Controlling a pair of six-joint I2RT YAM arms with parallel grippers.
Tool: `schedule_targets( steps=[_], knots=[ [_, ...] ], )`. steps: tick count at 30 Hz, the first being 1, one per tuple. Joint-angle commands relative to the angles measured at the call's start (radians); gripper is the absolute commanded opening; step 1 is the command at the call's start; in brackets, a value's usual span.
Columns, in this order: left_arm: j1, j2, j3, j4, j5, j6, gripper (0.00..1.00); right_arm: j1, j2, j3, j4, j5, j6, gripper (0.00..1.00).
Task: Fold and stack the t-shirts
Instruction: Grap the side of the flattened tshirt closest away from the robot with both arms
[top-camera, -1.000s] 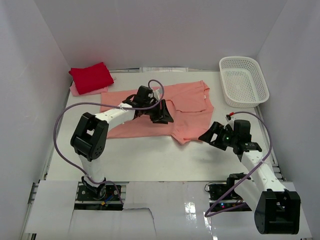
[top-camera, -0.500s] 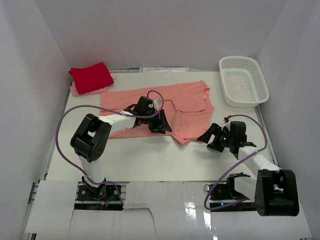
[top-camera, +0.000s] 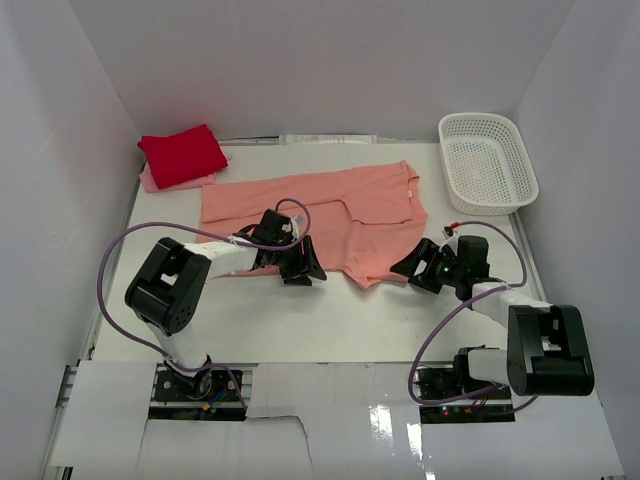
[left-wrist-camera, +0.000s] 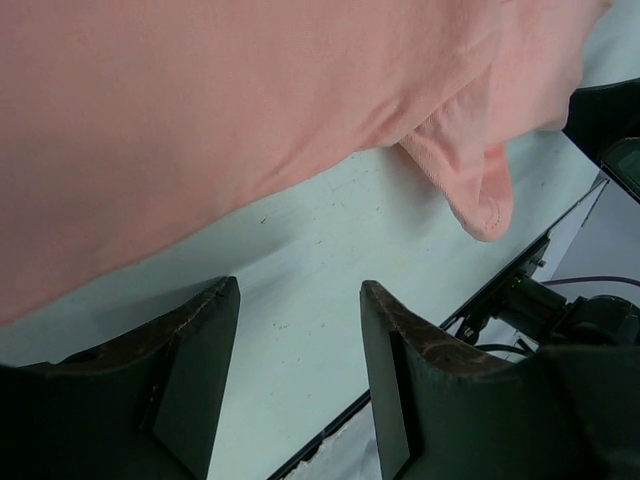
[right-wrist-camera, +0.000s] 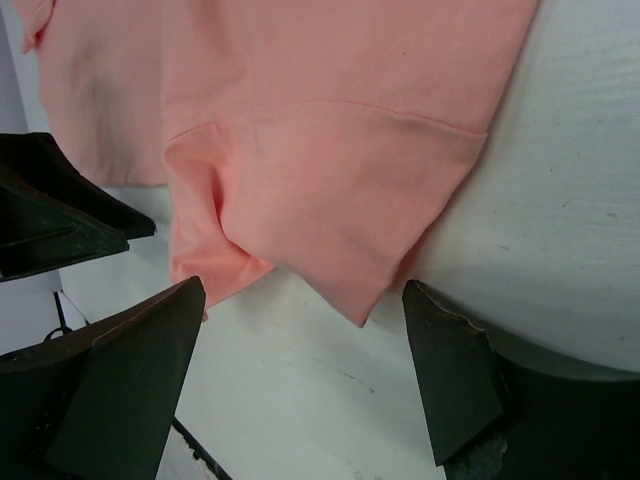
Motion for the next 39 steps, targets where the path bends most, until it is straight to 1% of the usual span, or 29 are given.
schedule_targets(
  steps=[1,7,9,12,13,15,16,18,19,21,22,25,28,30,31,32,33,35,38,39],
  knots=[
    [0.001,0.005,0.037,0.008,0.013,0.008,0.62,-0.005,0.052,-0.001,0.006,0.005,-0.016,0.87],
    [0.001,0.005,0.050,0.002,0.012,0.012,0.62,-0.005,0.061,-0.016,0.049,-0.035,-0.005,0.87],
    [0.001,0.002,0.049,-0.001,0.009,0.016,0.62,-0.006,0.067,-0.014,0.060,-0.026,-0.011,0.86],
    [0.001,-0.006,0.046,-0.005,0.007,0.019,0.62,-0.006,0.102,0.001,0.060,-0.037,-0.025,0.83],
    [0.001,-0.007,0.044,-0.006,0.006,0.020,0.62,-0.005,0.110,0.001,0.068,-0.044,-0.020,0.77],
    [0.001,-0.010,0.043,-0.008,0.004,0.022,0.62,-0.005,0.125,0.002,0.081,-0.070,-0.014,0.69],
    [0.001,-0.010,0.043,-0.008,0.004,0.022,0.62,-0.005,0.127,0.001,0.083,-0.081,-0.006,0.63],
    [0.001,-0.009,0.043,-0.009,0.004,0.023,0.62,-0.003,0.119,0.002,0.084,-0.116,0.018,0.57],
    [0.001,-0.007,0.043,-0.009,0.004,0.023,0.62,-0.002,0.115,0.007,0.078,-0.127,0.023,0.43],
    [0.001,-0.004,0.047,-0.009,0.004,0.023,0.62,0.000,0.099,0.013,0.078,-0.168,0.044,0.29],
    [0.001,0.000,0.049,-0.008,0.009,0.023,0.62,0.004,0.098,0.018,0.078,-0.185,0.052,0.20],
    [0.001,0.008,0.055,-0.006,0.013,0.023,0.62,0.006,0.090,0.062,0.051,-0.236,0.073,0.10],
    [0.001,0.011,0.058,-0.011,0.016,0.025,0.62,0.006,0.095,0.119,0.008,-0.274,0.133,0.09],
    [0.001,0.007,0.060,-0.011,0.012,0.028,0.62,0.003,0.128,0.165,0.006,-0.330,0.217,0.08],
    [0.001,0.005,0.058,-0.012,0.012,0.028,0.62,0.004,0.144,0.177,0.031,-0.354,0.259,0.08],
    [0.001,0.004,0.057,-0.012,0.010,0.028,0.62,0.004,0.179,0.186,0.119,-0.397,0.306,0.08],
    [0.001,0.004,0.057,-0.012,0.010,0.028,0.62,0.000,0.197,0.209,0.162,-0.408,0.381,0.08],
    [0.001,0.004,0.055,-0.012,0.015,0.026,0.62,-0.003,0.266,0.251,0.238,-0.411,0.434,0.08],
    [-0.001,-0.001,0.049,-0.011,0.016,0.025,0.62,-0.008,0.406,0.389,0.330,-0.414,0.477,0.08],
    [0.001,-0.004,0.046,-0.012,0.015,0.026,0.62,-0.008,0.447,0.471,0.359,-0.414,0.487,0.18]
  ],
)
